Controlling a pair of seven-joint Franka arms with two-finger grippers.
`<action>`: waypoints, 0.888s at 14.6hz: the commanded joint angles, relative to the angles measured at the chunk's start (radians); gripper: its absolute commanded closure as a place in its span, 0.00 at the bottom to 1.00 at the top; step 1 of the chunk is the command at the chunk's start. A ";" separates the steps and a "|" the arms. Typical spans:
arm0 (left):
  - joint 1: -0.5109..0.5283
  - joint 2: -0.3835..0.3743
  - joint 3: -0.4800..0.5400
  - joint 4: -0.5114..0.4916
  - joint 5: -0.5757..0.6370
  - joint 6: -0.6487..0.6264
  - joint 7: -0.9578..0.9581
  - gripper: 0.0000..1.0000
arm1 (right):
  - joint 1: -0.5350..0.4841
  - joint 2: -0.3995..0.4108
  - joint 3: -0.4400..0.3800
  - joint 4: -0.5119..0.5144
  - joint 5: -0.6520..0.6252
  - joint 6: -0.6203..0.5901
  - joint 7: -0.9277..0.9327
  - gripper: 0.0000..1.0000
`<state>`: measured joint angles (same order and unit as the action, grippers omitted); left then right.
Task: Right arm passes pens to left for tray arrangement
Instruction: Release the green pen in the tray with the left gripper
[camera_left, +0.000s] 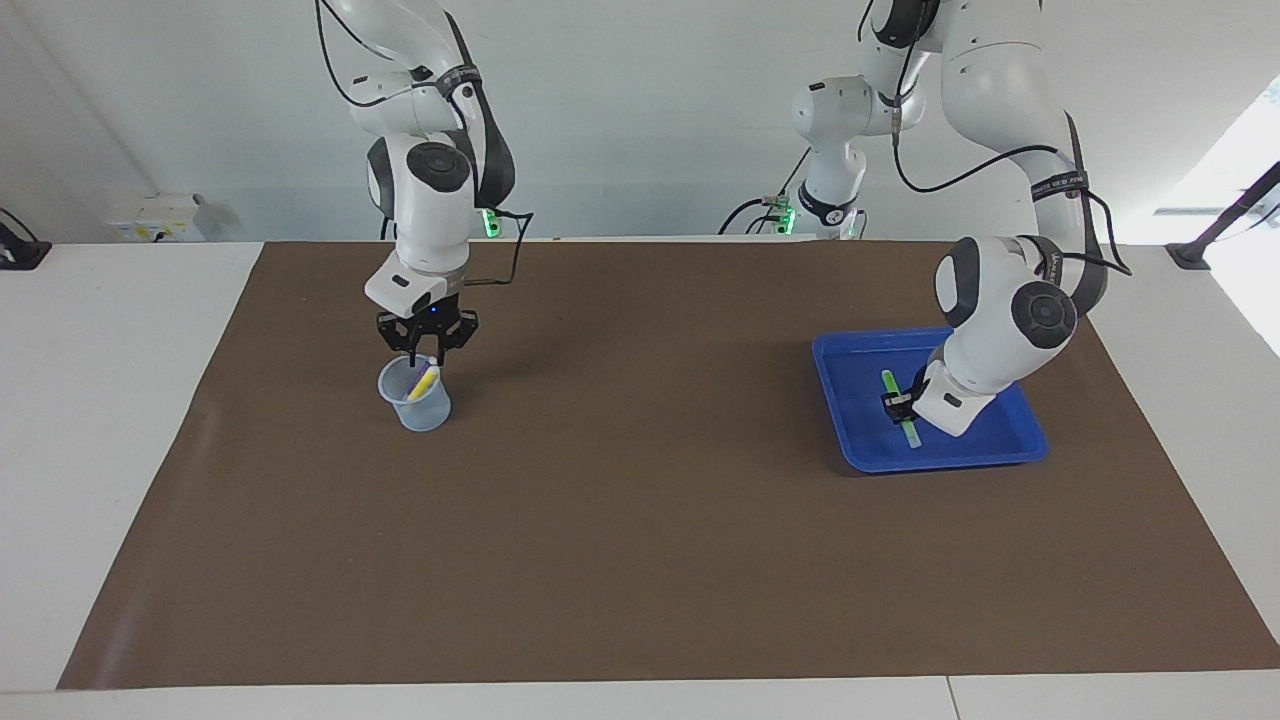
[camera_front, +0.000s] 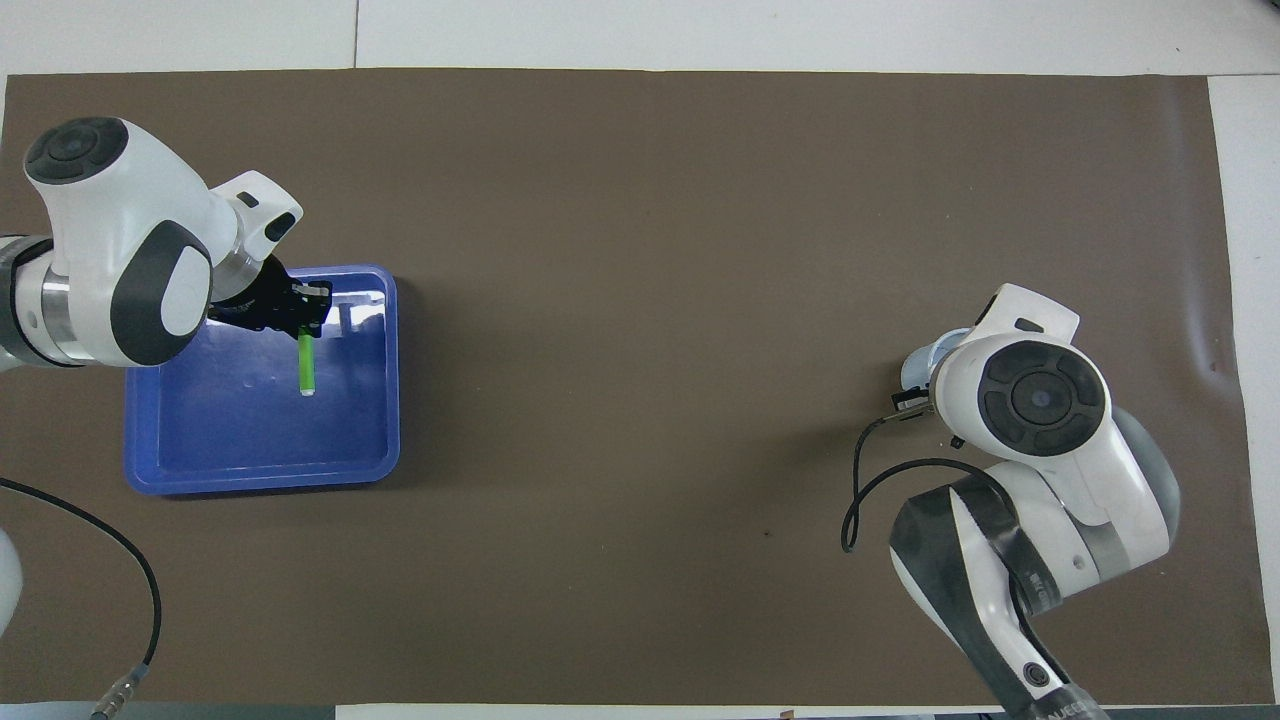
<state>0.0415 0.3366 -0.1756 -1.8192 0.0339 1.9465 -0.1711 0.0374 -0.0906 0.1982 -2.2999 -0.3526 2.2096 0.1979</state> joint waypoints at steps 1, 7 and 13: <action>-0.005 -0.057 0.004 -0.098 0.007 0.054 0.015 1.00 | -0.004 -0.008 0.003 -0.012 -0.019 0.005 -0.026 0.94; 0.001 -0.087 0.002 -0.187 0.007 0.126 -0.001 1.00 | -0.004 -0.006 0.003 0.000 -0.019 -0.007 -0.026 1.00; 0.004 -0.096 0.004 -0.212 0.007 0.146 0.013 0.00 | -0.005 -0.064 0.000 0.086 -0.003 -0.134 -0.028 1.00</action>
<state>0.0422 0.2834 -0.1757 -1.9789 0.0339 2.0585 -0.1693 0.0370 -0.1127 0.1974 -2.2390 -0.3649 2.1203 0.1968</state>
